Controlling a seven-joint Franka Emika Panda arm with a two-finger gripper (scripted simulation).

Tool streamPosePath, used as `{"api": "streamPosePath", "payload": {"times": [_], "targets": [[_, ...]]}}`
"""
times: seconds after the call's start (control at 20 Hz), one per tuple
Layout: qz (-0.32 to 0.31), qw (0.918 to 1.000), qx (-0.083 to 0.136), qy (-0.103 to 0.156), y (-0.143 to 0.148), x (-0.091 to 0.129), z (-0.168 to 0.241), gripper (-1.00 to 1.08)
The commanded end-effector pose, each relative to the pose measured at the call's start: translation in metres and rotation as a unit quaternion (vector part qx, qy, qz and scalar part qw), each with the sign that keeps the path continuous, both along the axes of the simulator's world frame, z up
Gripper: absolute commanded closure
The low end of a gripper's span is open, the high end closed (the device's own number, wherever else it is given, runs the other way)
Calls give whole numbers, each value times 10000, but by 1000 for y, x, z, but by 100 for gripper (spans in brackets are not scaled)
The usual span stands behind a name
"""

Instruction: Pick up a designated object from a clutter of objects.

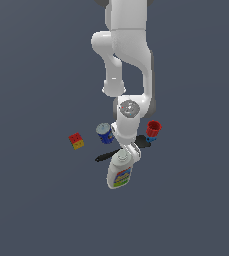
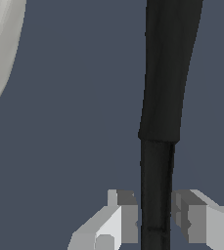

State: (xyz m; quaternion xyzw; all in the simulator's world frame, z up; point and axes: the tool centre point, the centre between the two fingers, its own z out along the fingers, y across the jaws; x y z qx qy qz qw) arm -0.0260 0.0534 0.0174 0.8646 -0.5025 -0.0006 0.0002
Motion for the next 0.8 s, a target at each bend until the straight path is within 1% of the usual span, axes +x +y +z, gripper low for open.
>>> {"api": "streamPosePath", "payload": {"times": [0.0,0.4,0.75], "targets": [[6,10000,-1,-6,0,1,0,108],[9,10000,6,-13,2,2,11,108],[7,10000,5,-12,4,7,47,108]]}}
